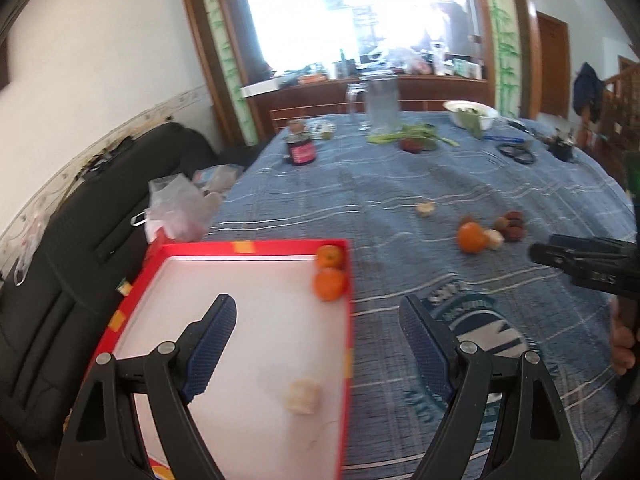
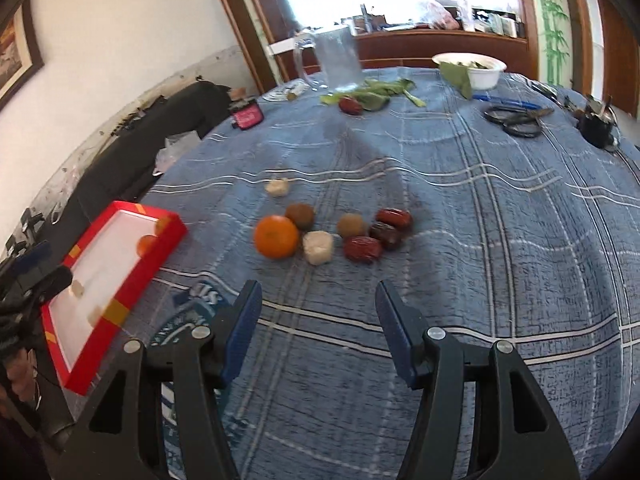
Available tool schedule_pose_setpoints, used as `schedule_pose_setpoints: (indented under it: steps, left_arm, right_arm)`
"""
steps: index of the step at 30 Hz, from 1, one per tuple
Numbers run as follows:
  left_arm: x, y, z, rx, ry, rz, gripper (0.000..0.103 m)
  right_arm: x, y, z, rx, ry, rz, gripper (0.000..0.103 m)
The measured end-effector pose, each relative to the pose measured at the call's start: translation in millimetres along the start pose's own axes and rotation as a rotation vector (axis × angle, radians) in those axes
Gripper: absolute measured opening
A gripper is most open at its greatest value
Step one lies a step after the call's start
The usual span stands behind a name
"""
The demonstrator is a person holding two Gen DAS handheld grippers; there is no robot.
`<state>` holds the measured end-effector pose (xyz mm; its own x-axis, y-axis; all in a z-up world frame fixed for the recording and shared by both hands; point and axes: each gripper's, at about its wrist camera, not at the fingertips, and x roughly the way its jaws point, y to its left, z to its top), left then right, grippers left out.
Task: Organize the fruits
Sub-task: 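Withdraw both tools from the red tray back toward the fruits, then grasp a red date with right gripper while left gripper grasps an orange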
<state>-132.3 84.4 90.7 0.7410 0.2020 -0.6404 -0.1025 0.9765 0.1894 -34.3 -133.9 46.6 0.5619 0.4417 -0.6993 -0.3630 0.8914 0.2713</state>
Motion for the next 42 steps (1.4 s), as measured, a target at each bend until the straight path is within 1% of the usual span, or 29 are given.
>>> schedule_pose_setpoints:
  steps: [4, 7, 9, 11, 14, 18, 23, 26, 28, 33, 38, 40, 42]
  left_arm:
    - [5, -17, -2, 0.046, 0.021, -0.038, 0.084]
    - [7, -24, -2, 0.069, 0.030, -0.044, 0.084]
    - [8, -25, -1, 0.069, 0.031, -0.050, 0.084]
    - [8, -26, 1, 0.063, 0.029, -0.060, 0.084]
    - [10, -28, 0, 0.065, 0.033, -0.071, 0.084]
    - [14, -31, -1, 0.075, 0.042, -0.077, 0.084]
    - [21, -35, 6, 0.075, 0.050, -0.084, 0.084]
    - [27, -42, 12, 0.082, 0.055, -0.091, 0.084]
    - [32, -49, 18, 0.099, 0.052, -0.087, 0.084]
    - [50, -68, 31, 0.137, 0.060, -0.087, 0.084]
    - [69, -90, 41, 0.159, 0.098, -0.123, 0.084]
    - [75, -98, 44, 0.176, 0.108, -0.135, 0.084]
    - [79, -104, 45, 0.186, 0.114, -0.134, 0.084]
  right_arm:
    - [7, -7, 1, 0.012, 0.019, -0.030, 0.061]
    - [13, -11, 5, 0.032, 0.036, -0.028, 0.060]
    - [17, -12, 9, 0.040, 0.035, -0.027, 0.051]
    - [22, -11, 13, 0.023, 0.044, -0.038, 0.036]
    - [32, -15, 21, 0.022, 0.055, -0.072, 0.032]
    - [48, -20, 26, 0.026, 0.104, -0.069, 0.031]
    - [54, -16, 29, 0.005, 0.087, -0.089, 0.031]
    - [57, -11, 29, -0.037, 0.078, -0.115, 0.031]
    - [57, -12, 29, -0.041, 0.078, -0.118, 0.030]
    - [52, -19, 29, -0.030, 0.082, -0.125, 0.030]
    - [39, -30, 32, 0.027, 0.075, -0.119, 0.030]
    - [32, -32, 34, 0.048, 0.062, -0.106, 0.030]
    - [24, -34, 37, 0.063, 0.035, -0.112, 0.030]
